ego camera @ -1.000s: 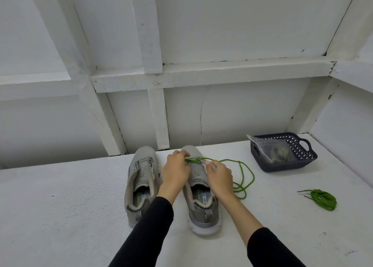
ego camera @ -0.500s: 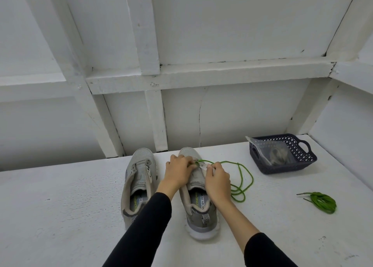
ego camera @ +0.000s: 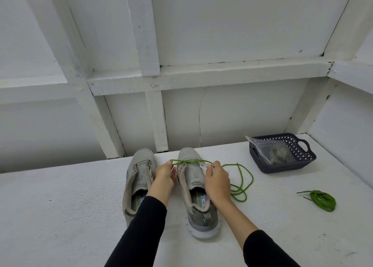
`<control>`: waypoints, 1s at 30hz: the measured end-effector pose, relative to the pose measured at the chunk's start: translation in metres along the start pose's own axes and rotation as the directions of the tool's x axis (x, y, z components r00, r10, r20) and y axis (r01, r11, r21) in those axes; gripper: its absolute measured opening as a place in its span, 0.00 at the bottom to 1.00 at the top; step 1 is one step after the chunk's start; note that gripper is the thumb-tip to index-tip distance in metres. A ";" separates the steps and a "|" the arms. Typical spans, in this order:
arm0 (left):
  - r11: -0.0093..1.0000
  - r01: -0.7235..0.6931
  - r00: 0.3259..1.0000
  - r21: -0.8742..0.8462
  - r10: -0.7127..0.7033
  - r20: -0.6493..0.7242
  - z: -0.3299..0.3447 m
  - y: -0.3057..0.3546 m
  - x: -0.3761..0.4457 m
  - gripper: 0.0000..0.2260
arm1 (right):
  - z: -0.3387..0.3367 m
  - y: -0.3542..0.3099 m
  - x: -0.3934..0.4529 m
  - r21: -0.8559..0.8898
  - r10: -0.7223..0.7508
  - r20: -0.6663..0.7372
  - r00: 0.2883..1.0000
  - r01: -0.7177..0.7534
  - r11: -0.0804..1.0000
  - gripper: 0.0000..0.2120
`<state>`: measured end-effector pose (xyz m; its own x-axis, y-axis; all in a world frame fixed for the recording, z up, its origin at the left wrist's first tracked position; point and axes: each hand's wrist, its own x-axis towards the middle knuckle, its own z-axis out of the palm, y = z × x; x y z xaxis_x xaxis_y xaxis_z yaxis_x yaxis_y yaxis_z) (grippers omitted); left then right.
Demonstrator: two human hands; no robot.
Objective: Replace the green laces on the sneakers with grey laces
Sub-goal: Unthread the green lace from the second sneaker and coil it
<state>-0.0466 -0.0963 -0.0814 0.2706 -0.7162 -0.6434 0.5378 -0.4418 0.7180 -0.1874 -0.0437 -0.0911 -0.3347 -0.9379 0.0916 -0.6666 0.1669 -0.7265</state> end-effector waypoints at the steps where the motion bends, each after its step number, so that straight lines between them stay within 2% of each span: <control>1: 1.000 0.022 1.000 0.009 -0.022 0.001 0.000 0.001 0.000 0.10 | 0.000 0.000 0.000 -0.008 -0.003 -0.004 1.000 0.003 1.000 0.12; 3: 0.991 -0.034 0.999 0.127 0.033 0.016 0.003 0.006 -0.001 0.10 | 0.001 0.000 0.001 -0.016 -0.001 -0.014 1.000 0.001 1.000 0.12; 5: 0.918 -0.224 0.974 0.327 0.223 0.040 0.008 0.011 -0.004 0.06 | 0.002 0.000 0.001 -0.015 -0.004 -0.020 1.000 0.003 1.000 0.13; 6: 0.834 -0.348 0.933 0.428 0.351 0.076 0.010 0.014 -0.008 0.03 | 0.002 0.001 0.001 -0.007 -0.005 -0.022 1.000 0.005 1.000 0.13; 7: 0.710 -0.471 0.868 0.525 0.479 0.131 0.011 0.016 -0.009 0.06 | 0.003 0.001 0.000 0.006 -0.007 -0.025 1.000 0.007 1.000 0.13; 9: 0.444 -0.649 0.724 0.618 0.610 0.322 0.015 0.018 -0.012 0.10 | 0.003 0.002 0.000 0.036 -0.008 -0.032 0.999 0.009 0.999 0.12; 10: 0.352 -0.705 0.674 0.616 0.602 0.428 0.019 0.017 -0.014 0.10 | 0.004 0.002 0.000 0.052 -0.011 -0.032 0.999 0.013 0.999 0.12; 12: 0.169 -0.746 0.627 0.644 0.503 0.595 0.023 0.010 -0.013 0.09 | 0.005 0.003 0.000 0.095 -0.023 -0.021 1.000 0.025 0.995 0.11; 14: -0.064 -0.715 0.624 0.696 0.389 0.678 0.024 0.002 -0.011 0.10 | 0.005 0.003 0.000 0.132 -0.033 -0.009 0.999 0.034 0.991 0.11; 16: -0.197 -0.676 0.629 0.710 0.349 0.695 0.022 -0.005 -0.009 0.11 | 0.004 0.002 0.000 0.148 -0.036 0.005 0.999 0.035 0.988 0.11; 19: -0.279 -0.649 0.613 0.708 0.360 0.703 0.020 -0.009 -0.005 0.11 | 0.002 0.003 0.000 0.176 -0.033 0.016 0.999 0.029 0.984 0.11; 21: -0.332 -0.625 0.625 0.706 0.329 0.708 0.019 -0.009 -0.004 0.12 | 0.002 0.003 0.000 0.186 -0.029 0.022 0.999 0.024 0.982 0.11; 24: -0.333 -0.609 0.652 0.720 0.307 0.694 0.016 -0.009 -0.003 0.10 | 0.004 0.003 0.001 0.190 -0.027 0.031 0.999 0.020 0.982 0.11; 26: -0.329 -0.620 0.636 0.712 0.320 0.702 0.015 -0.009 -0.003 0.08 | 0.004 0.003 0.000 0.197 -0.025 0.034 0.999 0.018 0.980 0.11; 28: -0.246 -0.660 0.627 0.710 0.340 0.701 0.013 -0.011 -0.002 0.06 | 0.004 0.003 0.000 0.196 -0.025 0.028 0.999 0.019 0.980 0.11; 30: -0.081 -0.696 0.639 0.714 0.383 0.667 0.011 -0.010 -0.001 0.04 | 0.003 0.002 0.000 0.190 -0.023 0.023 0.999 0.018 0.982 0.11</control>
<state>-0.0611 -0.0967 -0.0851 -0.1533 -0.9873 0.0407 -0.8020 0.1484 0.5786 -0.1870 -0.0442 -0.0948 -0.3037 -0.9482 0.0926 -0.5336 0.0888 -0.8411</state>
